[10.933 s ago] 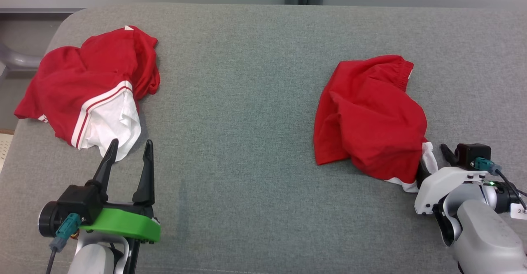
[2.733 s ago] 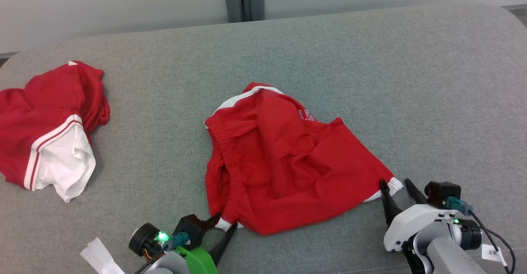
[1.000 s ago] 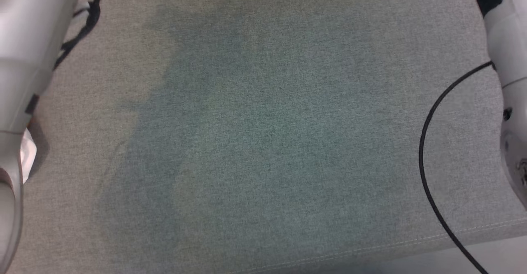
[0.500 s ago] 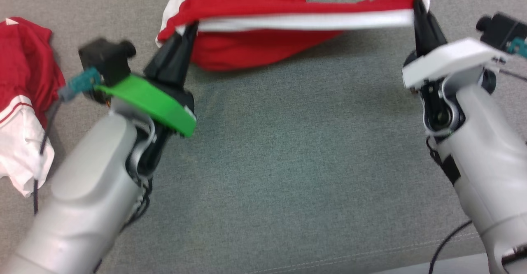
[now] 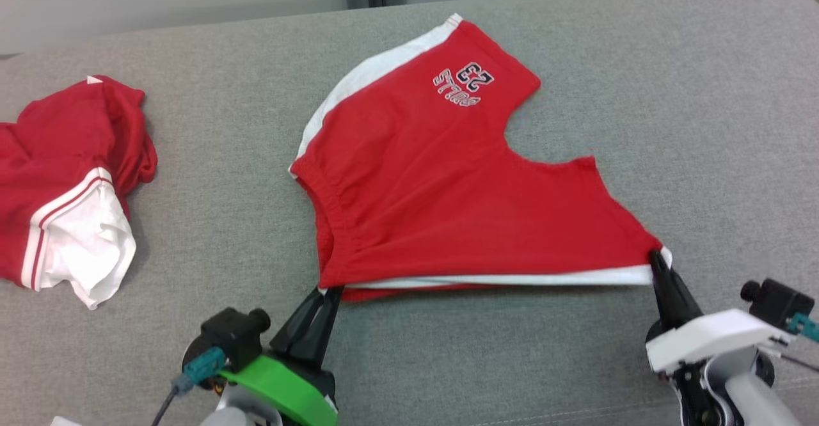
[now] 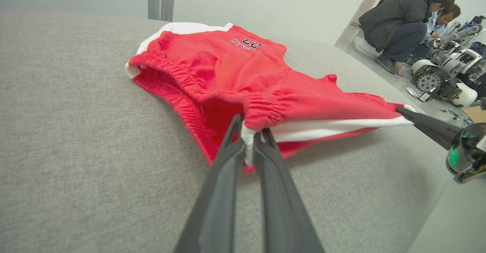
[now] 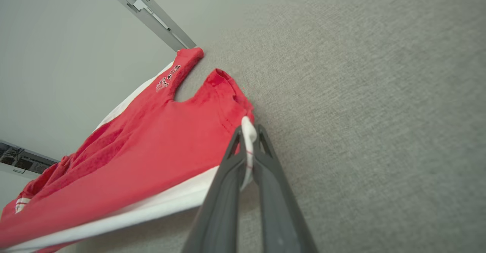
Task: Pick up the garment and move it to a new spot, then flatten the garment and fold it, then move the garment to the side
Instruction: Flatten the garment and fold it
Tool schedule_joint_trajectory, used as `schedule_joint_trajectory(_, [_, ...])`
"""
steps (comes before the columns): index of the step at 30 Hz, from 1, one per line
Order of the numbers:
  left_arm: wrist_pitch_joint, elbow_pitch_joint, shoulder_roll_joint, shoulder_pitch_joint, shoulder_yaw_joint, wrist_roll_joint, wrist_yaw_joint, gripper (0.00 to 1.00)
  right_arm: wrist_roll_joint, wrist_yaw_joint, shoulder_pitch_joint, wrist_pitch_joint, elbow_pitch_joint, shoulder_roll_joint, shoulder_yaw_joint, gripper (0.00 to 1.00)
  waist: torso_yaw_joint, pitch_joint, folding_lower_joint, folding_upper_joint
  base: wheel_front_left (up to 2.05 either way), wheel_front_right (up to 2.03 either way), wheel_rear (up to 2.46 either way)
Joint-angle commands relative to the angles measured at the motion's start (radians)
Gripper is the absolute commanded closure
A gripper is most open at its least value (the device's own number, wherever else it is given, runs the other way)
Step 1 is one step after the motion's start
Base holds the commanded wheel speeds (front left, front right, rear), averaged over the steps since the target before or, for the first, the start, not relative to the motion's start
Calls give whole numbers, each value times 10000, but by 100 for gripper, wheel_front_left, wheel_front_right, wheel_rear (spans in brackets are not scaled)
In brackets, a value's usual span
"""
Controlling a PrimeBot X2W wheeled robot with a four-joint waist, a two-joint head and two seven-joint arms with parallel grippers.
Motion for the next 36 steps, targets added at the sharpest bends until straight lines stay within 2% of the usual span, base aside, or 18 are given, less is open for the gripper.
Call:
schedule_joint_trajectory(1, [-55,2,93,341,140,190,59,100,-95,-20,567,66,-250,19,-234,100,196,-307,0,0,0,0,0])
schedule_joint_trajectory(5, [-55,-86,14,938,288,446,-63,100,18,-20,1909,507,-1172,582,-925,100,342,-394,0,0,0,0,0])
schedule_joint_trajectory(7, [-54,-94,-96,1056,227,604,-150,100,-135,-20,2421,819,-1522,665,-1243,100,403,-346,0,0,0,0,0])
schedule_joint_trajectory(11, [-54,-26,-242,928,247,847,-252,100,-592,-18,2611,1250,-2213,959,-1858,100,453,-195,0,0,0,0,0])
schedule_joint_trajectory(14, [-53,-19,-517,812,450,634,-338,100,-736,-18,2142,1693,-2559,1182,-2231,100,398,-46,0,0,0,0,0])
schedule_joint_trajectory(22, [-47,115,-848,-258,416,964,-519,100,-1792,-12,-360,2529,-2537,1081,-2556,100,706,377,0,0,0,0,0])
schedule_joint_trajectory(26, [-45,283,-1032,-1028,266,974,-569,100,-2172,-10,-1912,2993,-2057,1020,-2679,100,1049,679,0,0,0,0,0])
schedule_joint_trajectory(30, [-45,569,-1264,-1879,198,773,-600,100,-2718,-10,-3620,3473,-1128,922,-2744,100,1411,1143,0,0,0,0,0])
schedule_joint_trajectory(36, [-46,1453,-1699,-3569,-46,424,-621,100,-3728,-10,-6228,3797,1038,788,-2944,100,2078,1925,0,0,0,0,0])
